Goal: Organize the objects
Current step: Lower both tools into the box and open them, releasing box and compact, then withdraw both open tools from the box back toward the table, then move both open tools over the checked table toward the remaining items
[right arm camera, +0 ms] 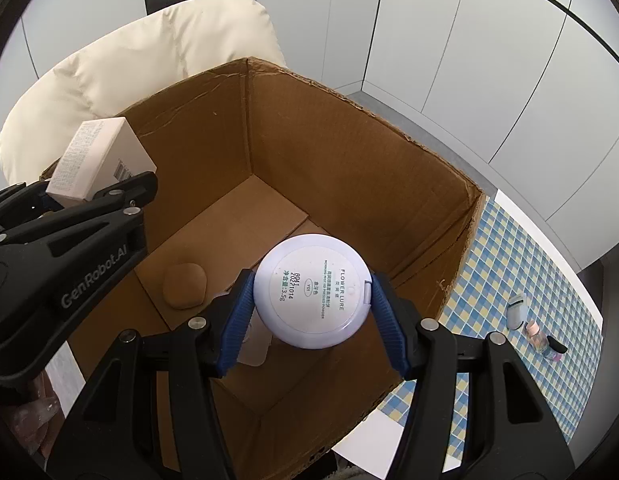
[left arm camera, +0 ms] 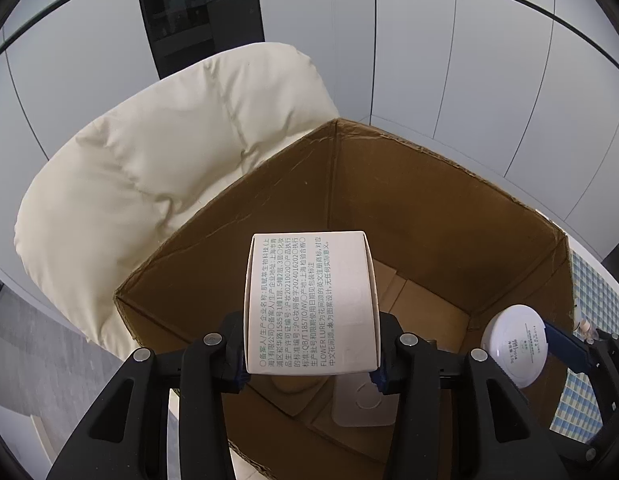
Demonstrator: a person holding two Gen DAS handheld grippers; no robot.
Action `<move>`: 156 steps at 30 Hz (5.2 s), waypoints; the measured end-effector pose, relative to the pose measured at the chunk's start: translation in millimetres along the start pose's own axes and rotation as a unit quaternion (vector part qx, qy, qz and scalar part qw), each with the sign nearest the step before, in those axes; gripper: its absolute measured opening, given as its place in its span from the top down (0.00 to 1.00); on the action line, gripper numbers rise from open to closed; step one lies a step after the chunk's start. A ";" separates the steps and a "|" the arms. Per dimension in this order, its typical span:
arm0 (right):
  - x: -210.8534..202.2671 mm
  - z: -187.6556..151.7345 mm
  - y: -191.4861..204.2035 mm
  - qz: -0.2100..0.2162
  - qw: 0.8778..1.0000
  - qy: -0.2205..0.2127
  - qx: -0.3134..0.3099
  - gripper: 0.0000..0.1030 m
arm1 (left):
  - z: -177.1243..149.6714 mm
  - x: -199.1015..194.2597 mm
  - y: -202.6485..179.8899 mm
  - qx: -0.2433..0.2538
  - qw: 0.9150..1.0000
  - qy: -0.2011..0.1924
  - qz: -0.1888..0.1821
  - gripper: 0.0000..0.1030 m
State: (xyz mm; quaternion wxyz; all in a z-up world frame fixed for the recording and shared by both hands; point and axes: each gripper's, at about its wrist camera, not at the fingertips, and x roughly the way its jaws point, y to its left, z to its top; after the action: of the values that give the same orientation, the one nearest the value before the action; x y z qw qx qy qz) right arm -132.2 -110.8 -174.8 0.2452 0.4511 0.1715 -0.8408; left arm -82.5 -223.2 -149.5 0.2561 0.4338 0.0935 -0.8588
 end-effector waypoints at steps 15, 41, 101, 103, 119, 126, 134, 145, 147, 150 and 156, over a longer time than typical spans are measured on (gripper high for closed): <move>-22.9 7.3 7.7 -0.013 0.998 -0.062 -0.022 0.05 | 5.2 -24.2 9.6 -0.013 0.999 -0.035 0.012 0.08; -33.9 -0.9 -6.4 -0.012 0.999 -0.048 0.007 0.05 | -6.6 -26.8 36.5 -0.056 0.998 -0.015 0.011 0.08; -190.0 -155.0 -19.3 -0.005 0.997 -0.034 0.062 0.05 | -156.3 -165.3 24.1 -0.010 1.000 0.007 -0.018 0.08; -194.4 -162.5 -19.8 -0.003 0.997 -0.034 0.065 0.05 | -161.6 -163.8 24.2 -0.011 1.000 0.014 -0.020 0.08; -213.8 -184.0 -32.5 -0.005 0.995 -0.046 0.088 0.05 | -164.6 -170.1 8.5 0.011 1.000 0.007 -0.019 0.08; -215.7 -188.8 -42.6 -0.009 0.994 -0.046 0.101 0.05 | -158.6 -173.1 -1.6 0.018 1.000 -0.003 -0.023 0.08; -216.7 -196.7 -59.5 -0.021 0.992 -0.043 0.120 0.05 | -157.1 -170.7 -27.1 0.041 0.998 -0.001 -0.039 0.08; -222.7 -217.2 -97.5 -0.050 0.985 -0.032 0.160 0.05 | -159.3 -171.8 -77.4 0.080 0.994 0.000 -0.073 0.08; -224.7 -223.7 -105.9 -0.056 0.983 -0.030 0.169 0.05 | -160.4 -172.6 -88.9 0.090 0.993 0.000 -0.081 0.08; -227.2 -233.0 -117.5 -0.065 0.981 -0.028 0.181 0.05 | -162.3 -174.1 -104.2 0.102 0.991 0.000 -0.089 0.08; -234.7 -249.3 -144.7 -0.089 0.973 -0.026 0.210 0.05 | -165.1 -177.0 -137.3 0.130 0.985 -0.001 -0.110 0.08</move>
State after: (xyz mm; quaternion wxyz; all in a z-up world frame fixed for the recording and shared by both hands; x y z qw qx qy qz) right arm 64.8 195.4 -100.5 0.0739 0.4538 0.0243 -0.8877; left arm 48.2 20.4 -117.7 0.1022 0.4494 0.0280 -0.8870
